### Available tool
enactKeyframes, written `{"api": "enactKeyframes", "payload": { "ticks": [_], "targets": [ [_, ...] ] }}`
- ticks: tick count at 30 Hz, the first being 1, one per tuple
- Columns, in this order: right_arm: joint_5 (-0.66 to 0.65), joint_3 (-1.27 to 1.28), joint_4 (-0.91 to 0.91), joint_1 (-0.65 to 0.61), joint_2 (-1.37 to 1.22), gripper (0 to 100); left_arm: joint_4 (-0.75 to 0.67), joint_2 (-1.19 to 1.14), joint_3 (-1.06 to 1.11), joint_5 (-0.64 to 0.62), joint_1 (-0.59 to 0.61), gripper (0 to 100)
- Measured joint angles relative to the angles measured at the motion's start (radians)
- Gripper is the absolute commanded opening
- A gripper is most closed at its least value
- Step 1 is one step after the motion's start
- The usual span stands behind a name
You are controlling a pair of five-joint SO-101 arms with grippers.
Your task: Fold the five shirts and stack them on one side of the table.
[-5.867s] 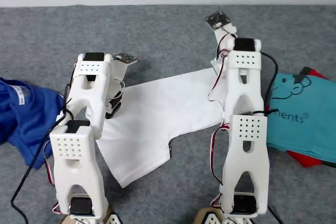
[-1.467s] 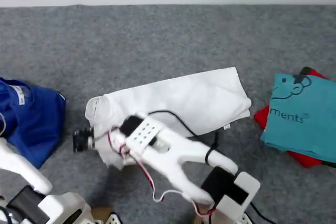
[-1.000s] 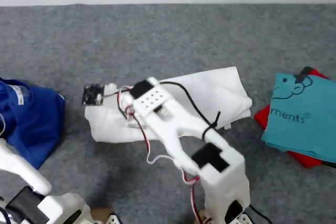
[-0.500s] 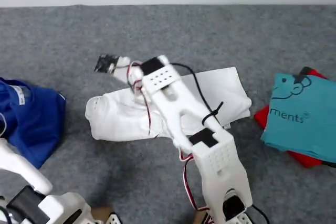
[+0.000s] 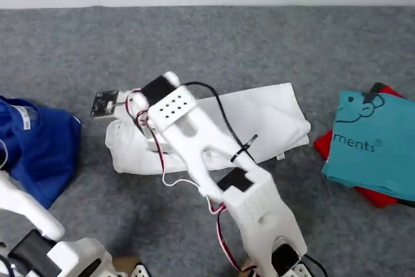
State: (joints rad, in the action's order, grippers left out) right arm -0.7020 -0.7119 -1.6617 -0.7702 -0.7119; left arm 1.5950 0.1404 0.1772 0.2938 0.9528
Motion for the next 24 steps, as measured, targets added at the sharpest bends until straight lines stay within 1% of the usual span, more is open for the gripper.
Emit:
{"api": "enactKeyframes", "payload": {
  "ticks": [5, 9, 12, 15, 19, 24],
  "targets": [
    [0.000, 0.000, 0.166, 0.061, -0.147, 1.0, 0.000, 0.000, 0.000, 0.000, 0.000, 1],
    [-0.025, 0.000, 0.288, 0.135, -0.166, 1.0, 0.000, 0.000, 0.000, 0.000, 0.000, 1],
    [-0.031, -0.008, 0.296, 0.155, -0.163, 1.1, 0.000, 0.000, 0.000, 0.000, 0.000, 1],
    [-0.034, -0.008, 0.261, 0.157, -0.133, 1.1, 0.000, 0.000, 0.000, 0.000, 0.000, 1],
    [-0.034, -0.008, 0.233, 0.133, -0.100, 1.1, 0.000, 0.000, 0.000, 0.000, 0.000, 1],
    [-0.037, -0.008, 0.275, 0.118, -0.100, 1.0, 0.000, 0.000, 0.000, 0.000, 0.000, 1]
  ]
}}
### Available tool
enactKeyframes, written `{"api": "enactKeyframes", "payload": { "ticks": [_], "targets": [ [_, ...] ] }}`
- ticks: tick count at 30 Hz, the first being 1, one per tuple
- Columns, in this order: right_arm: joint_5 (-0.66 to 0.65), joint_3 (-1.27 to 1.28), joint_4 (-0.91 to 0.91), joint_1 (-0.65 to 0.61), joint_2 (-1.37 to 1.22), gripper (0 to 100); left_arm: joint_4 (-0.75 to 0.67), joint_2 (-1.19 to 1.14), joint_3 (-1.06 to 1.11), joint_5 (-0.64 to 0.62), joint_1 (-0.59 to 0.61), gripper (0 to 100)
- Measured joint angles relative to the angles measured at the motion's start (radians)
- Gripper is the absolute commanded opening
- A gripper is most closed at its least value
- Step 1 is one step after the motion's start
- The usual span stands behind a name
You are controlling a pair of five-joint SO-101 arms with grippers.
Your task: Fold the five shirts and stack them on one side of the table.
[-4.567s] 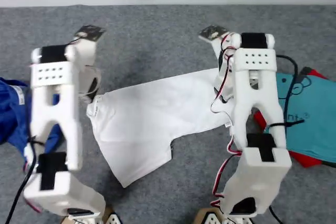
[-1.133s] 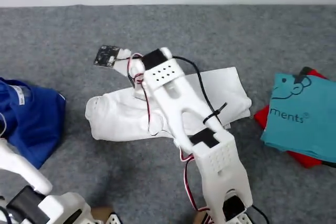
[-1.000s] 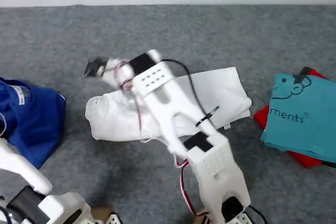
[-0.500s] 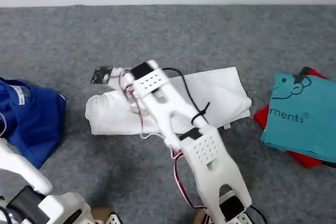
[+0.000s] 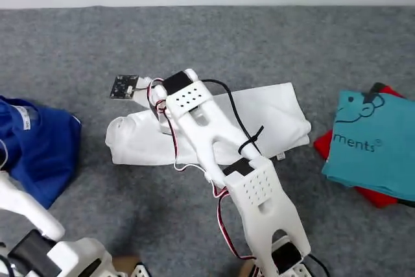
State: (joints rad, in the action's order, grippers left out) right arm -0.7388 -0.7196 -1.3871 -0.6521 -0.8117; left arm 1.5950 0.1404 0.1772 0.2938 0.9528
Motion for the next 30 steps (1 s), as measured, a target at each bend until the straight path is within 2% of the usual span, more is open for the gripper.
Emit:
{"api": "enactKeyframes", "payload": {
  "ticks": [7, 10, 19, 24, 30],
  "targets": [
    [0.000, 0.000, 0.209, 0.012, -0.048, 1.0, 0.000, 0.000, 0.000, 0.000, 0.000, 1],
    [0.002, 0.000, 0.238, 0.018, -0.074, 1.0, 0.002, 0.000, 0.000, 0.000, 0.000, 1],
    [0.002, -0.035, 0.095, 0.017, -0.023, 1.0, 0.002, 0.000, 0.000, 0.000, 0.000, 1],
    [0.006, -0.058, -0.005, -0.057, 0.018, 1.0, 0.002, 0.000, 0.000, -0.002, -0.012, 1],
    [0.064, -0.061, -0.025, -0.126, -0.052, 1.0, 0.002, 0.000, 0.000, 0.000, -0.058, 1]
  ]
}}
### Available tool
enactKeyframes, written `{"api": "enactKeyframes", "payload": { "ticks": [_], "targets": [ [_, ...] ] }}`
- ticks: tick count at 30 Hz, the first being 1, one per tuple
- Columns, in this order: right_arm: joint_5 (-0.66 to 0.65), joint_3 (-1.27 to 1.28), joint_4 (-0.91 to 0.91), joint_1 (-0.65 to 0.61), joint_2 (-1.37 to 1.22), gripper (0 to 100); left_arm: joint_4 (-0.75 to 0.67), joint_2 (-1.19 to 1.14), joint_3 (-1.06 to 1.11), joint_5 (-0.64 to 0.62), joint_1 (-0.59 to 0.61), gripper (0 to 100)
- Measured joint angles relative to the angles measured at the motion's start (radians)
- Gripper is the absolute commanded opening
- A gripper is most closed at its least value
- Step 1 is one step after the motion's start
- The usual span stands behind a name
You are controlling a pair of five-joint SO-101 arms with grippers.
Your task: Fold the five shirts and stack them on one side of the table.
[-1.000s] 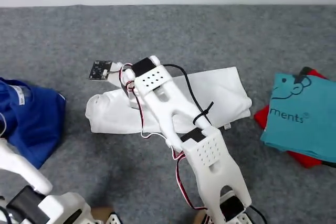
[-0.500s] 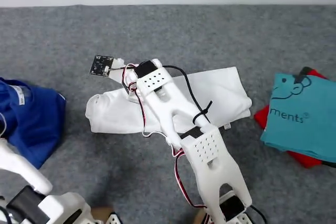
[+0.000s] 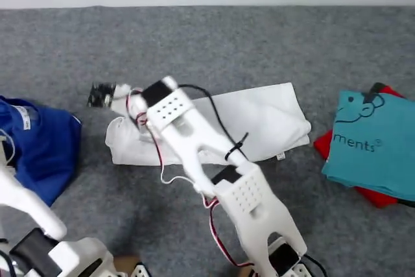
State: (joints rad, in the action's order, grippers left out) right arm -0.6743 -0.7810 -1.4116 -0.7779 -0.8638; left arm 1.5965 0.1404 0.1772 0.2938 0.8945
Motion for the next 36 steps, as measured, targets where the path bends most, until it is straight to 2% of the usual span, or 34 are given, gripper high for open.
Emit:
{"api": "enactKeyframes", "payload": {
  "ticks": [9, 16, 20, 25, 30, 36],
  "targets": [
    [0.009, -0.002, -0.141, -0.097, -0.048, 1.0, 0.000, 0.000, 0.000, 0.000, -0.002, 1],
    [0.029, -0.035, -0.161, -0.103, -0.035, 1.0, 0.000, 0.000, 0.000, 0.000, -0.002, 1],
    [0.032, -0.094, -0.132, -0.055, -0.034, 1.0, 0.000, 0.000, 0.000, 0.000, -0.002, 1],
    [0.032, -0.117, 0.005, 0.035, -0.035, 1.0, 0.000, 0.000, 0.000, 0.012, -0.002, 1],
    [0.034, -0.118, 0.123, 0.071, -0.124, 1.0, 0.000, 0.000, 0.000, 0.040, -0.002, 1],
    [0.040, -0.183, 0.066, 0.072, -0.140, 1.0, 0.000, 0.000, 0.000, 0.044, -0.002, 1]
  ]
}}
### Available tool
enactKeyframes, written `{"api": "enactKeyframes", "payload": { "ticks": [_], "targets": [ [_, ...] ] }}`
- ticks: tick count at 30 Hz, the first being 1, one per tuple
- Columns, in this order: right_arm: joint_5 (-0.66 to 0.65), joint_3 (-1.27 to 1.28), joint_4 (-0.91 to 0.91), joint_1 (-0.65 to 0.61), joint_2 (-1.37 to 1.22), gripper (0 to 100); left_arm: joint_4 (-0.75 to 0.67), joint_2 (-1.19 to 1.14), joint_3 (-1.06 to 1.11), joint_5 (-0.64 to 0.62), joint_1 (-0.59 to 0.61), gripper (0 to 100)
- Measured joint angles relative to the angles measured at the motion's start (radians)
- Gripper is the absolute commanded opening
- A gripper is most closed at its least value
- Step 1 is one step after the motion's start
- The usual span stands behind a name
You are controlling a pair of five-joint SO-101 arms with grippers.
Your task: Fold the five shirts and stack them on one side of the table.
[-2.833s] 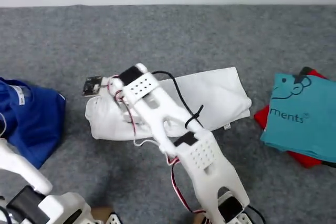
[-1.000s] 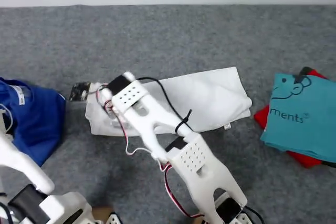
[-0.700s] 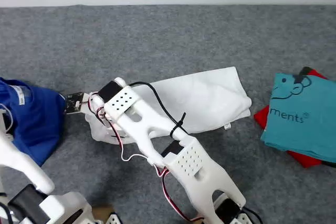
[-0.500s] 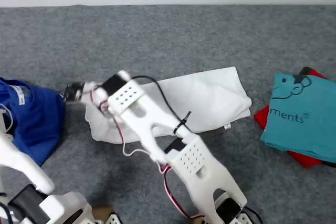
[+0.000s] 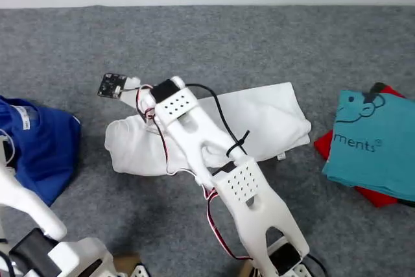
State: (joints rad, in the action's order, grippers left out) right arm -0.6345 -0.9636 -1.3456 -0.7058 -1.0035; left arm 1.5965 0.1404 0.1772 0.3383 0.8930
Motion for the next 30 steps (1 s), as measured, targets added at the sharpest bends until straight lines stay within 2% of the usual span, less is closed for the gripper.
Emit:
{"api": "enactKeyframes", "payload": {
  "ticks": [9, 11, 16, 22, 30],
  "targets": [
    [0.058, -0.279, -0.328, 0.028, 0.006, 1.0, 0.008, 0.006, 0.000, 0.000, 0.000, 1],
    [0.080, -0.327, -0.396, 0.061, 0.009, 1.1, 0.023, 0.006, 0.000, 0.000, 0.000, 1],
    [0.222, -0.351, -0.408, 0.201, 0.049, 1.7, 0.080, 0.006, 0.000, 0.000, 0.000, 1],
    [0.310, -0.219, -0.408, 0.339, 0.147, 12.5, 0.126, 0.014, -0.002, 0.005, 0.000, 1],
    [0.474, 0.064, -0.408, 0.534, 0.285, 23.0, 0.127, 0.215, 0.008, 0.077, -0.026, 4]
  ]
}}
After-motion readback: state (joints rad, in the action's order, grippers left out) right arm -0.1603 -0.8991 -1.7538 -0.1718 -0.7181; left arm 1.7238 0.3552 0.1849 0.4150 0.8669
